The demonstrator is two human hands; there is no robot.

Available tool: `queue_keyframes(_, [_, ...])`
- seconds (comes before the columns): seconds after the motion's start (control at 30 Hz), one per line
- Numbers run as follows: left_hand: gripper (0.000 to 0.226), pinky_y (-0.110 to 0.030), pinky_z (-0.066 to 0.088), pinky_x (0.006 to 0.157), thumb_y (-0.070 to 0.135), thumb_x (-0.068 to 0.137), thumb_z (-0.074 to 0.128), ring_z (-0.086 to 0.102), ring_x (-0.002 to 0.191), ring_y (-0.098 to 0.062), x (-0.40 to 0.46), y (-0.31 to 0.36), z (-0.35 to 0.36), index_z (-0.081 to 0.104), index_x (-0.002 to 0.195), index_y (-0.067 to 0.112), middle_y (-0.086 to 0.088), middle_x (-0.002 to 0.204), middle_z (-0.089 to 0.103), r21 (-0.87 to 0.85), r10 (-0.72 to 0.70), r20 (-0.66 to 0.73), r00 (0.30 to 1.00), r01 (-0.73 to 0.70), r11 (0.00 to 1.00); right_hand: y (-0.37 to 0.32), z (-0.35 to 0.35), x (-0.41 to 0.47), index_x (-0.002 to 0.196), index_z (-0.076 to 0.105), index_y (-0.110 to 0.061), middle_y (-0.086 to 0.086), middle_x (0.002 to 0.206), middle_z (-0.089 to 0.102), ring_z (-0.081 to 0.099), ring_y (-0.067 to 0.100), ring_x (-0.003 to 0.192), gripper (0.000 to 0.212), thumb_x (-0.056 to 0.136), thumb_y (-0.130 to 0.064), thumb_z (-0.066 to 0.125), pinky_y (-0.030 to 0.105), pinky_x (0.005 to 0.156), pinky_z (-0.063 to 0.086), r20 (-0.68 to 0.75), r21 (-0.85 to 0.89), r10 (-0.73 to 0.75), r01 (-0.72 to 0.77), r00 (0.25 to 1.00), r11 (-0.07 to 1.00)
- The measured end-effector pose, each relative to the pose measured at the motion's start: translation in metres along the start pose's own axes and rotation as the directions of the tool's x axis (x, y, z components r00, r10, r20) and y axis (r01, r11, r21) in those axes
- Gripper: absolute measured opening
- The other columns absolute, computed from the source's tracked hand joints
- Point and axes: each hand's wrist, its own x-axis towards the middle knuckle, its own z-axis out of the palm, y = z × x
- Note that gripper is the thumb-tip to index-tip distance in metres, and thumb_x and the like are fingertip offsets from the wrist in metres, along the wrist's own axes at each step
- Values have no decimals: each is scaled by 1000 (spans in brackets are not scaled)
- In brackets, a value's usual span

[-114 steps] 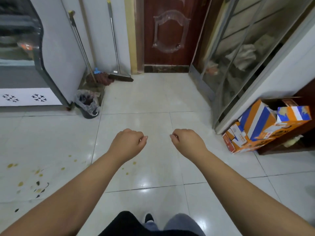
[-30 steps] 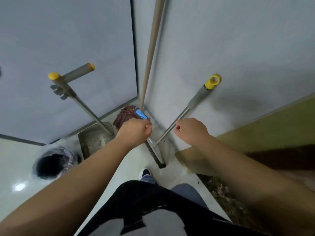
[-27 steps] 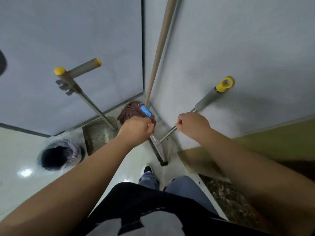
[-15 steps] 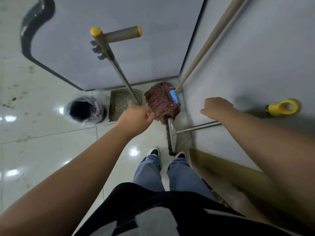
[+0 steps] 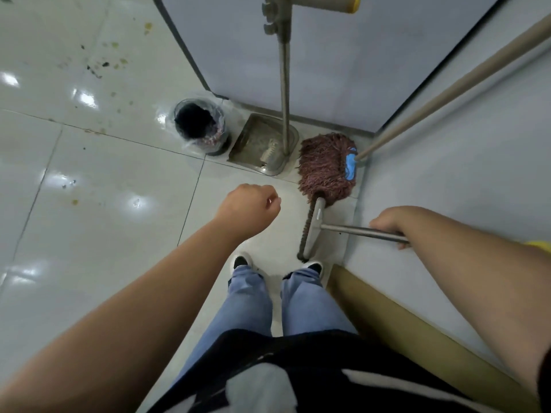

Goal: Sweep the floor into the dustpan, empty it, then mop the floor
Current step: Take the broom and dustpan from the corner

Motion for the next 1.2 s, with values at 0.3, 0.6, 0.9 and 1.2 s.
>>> queue_keyframes(0.3, [30, -32, 46, 75, 32, 95, 41, 57, 93, -25, -48, -70, -4, 61, 105, 12, -8, 102, 65, -66, -28, 62, 998, 33, 997, -63, 42, -60, 77, 50, -4, 16, 74, 49, 49, 21, 55, 36, 97, -34, 46, 25, 49, 43, 63, 189, 67, -78, 996, 979])
queue_keyframes(0.6, [57, -37, 32, 104, 42, 85, 58, 38, 127, -20, -107, -182, -7, 39, 135, 24, 0, 137, 45, 101, 89, 94, 992, -98, 990, -196, 74, -149, 83, 63, -6, 5, 58, 57, 51, 12, 37, 44, 87, -49, 58, 19, 42, 44, 9, 139, -215, 212, 977, 967])
queue_keyframes(0.9, [13, -29, 27, 68, 29, 89, 49, 53, 77, -23, -125, -229, -68, 43, 81, 22, 0, 85, 61, 234, 221, -264, 939, -160, 959, -239, 80, -221, 76, 67, -11, 0, 58, 71, 64, 14, 48, 59, 83, -66, 48, 19, 47, 50, -178, 31, -470, 483, 864, 875])
queue_keyframes(1.2, [15, -30, 36, 70, 33, 90, 54, 53, 86, -24, -94, -156, -50, 49, 87, 20, -7, 98, 63, 125, 249, 3, 969, -247, 961, -231, 57, -196, 75, 61, -7, 3, 42, 55, 47, 13, 30, 51, 91, -53, 49, 15, 35, 40, -65, 75, -345, 349, 936, 934])
